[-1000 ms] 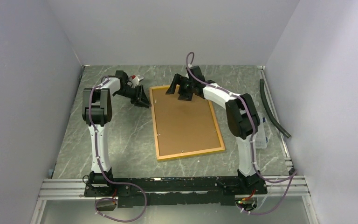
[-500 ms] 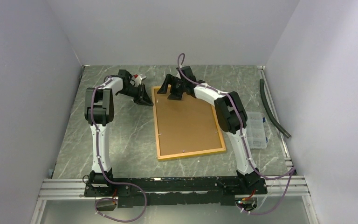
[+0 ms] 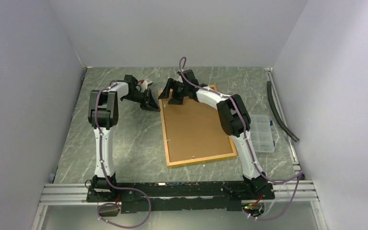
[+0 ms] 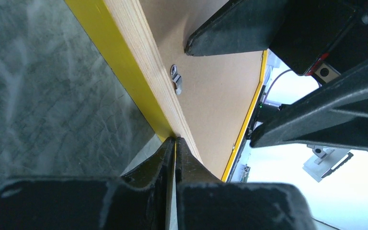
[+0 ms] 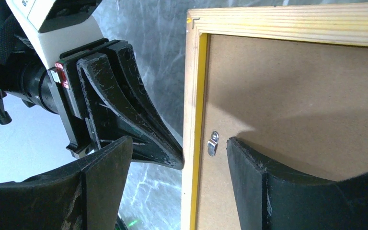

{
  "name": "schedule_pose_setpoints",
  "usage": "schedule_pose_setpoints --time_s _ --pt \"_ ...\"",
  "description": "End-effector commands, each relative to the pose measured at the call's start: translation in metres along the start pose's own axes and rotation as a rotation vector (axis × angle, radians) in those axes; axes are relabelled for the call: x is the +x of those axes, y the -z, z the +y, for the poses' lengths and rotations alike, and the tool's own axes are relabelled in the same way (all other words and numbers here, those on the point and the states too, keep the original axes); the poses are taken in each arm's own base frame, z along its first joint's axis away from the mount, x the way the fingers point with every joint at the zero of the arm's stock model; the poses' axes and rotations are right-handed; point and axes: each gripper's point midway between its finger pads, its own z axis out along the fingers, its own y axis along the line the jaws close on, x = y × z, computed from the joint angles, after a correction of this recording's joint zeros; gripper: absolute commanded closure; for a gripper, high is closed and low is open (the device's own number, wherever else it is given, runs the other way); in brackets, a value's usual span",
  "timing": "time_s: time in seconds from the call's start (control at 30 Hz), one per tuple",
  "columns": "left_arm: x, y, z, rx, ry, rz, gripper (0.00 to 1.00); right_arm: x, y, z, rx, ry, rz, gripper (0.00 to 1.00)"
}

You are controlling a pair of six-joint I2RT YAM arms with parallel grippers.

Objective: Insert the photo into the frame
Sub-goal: Install the photo frame at the center of the board.

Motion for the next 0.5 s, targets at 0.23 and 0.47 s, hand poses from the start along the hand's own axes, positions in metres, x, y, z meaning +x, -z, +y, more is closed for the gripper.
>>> schedule_pose_setpoints --time_s 0.23,0.47 --pt "0.015 -0.014 0.013 -0.073 -0.009 0.041 0.93 0.017 -0.011 0.015 -0.044 0.009 0.062 0.25" --pt "0.015 -0.013 0.013 -0.077 -0.012 0.039 0.93 0.023 -0.011 0.017 -0.047 0.005 0.073 0.25"
